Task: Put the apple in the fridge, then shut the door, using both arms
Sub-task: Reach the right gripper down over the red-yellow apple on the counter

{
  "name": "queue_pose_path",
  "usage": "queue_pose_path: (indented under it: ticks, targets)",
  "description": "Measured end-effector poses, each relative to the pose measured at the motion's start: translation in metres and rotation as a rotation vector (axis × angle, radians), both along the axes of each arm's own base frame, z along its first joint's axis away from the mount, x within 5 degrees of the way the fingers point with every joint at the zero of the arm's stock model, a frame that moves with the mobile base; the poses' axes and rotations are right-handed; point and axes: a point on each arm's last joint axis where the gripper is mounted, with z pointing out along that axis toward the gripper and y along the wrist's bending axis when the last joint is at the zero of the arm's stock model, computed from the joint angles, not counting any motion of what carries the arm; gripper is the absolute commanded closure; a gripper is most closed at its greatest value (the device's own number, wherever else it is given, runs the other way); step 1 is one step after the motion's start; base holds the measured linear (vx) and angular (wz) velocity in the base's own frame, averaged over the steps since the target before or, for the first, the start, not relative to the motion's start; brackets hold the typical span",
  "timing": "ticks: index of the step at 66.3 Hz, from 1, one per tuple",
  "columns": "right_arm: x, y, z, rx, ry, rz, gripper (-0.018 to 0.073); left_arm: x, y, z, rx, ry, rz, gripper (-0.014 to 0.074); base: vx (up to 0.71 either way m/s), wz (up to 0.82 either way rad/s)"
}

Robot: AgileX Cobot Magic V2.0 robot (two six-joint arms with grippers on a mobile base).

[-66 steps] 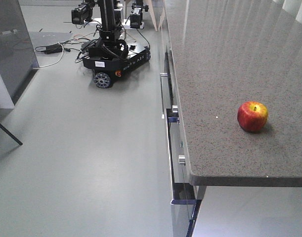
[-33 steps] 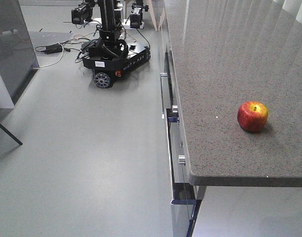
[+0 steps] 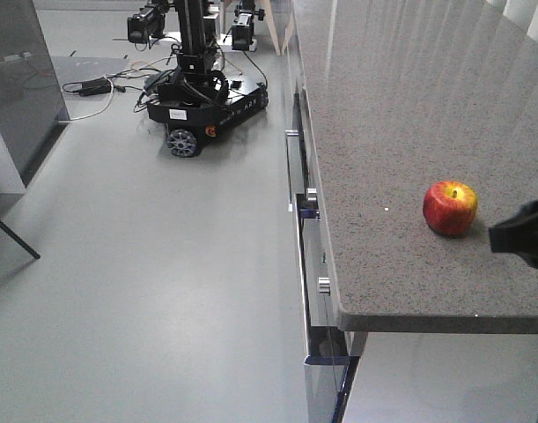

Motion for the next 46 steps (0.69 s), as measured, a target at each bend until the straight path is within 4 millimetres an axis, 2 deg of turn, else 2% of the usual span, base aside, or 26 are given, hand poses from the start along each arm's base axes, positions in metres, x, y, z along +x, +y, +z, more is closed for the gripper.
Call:
queue_pose_path:
  ticks: [9,14,29,46]
  targets:
    - [0.024,0.0,-0.003,0.01,0.037,-0.027,-0.0105,0.0,0.0,0.0,0.0,0.0,0.0,0.0602,0.0,0.0]
    - [0.039,0.0,-0.004,0.011,0.054,-0.04,-0.0144,0.0,0.0,0.0,0.0,0.0,0.0,0.0602,0.0,0.0]
    - [0.087,-0.002,-0.014,-0.015,0.114,-0.058,-0.0143,0.0,0.0,0.0,0.0,0.0,0.0,0.0602,0.0,0.0]
    - [0.141,-0.007,-0.036,-0.115,0.225,-0.048,-0.0129,0.0,0.0,0.0,0.0,0.0,0.0,0.0602,0.0,0.0]
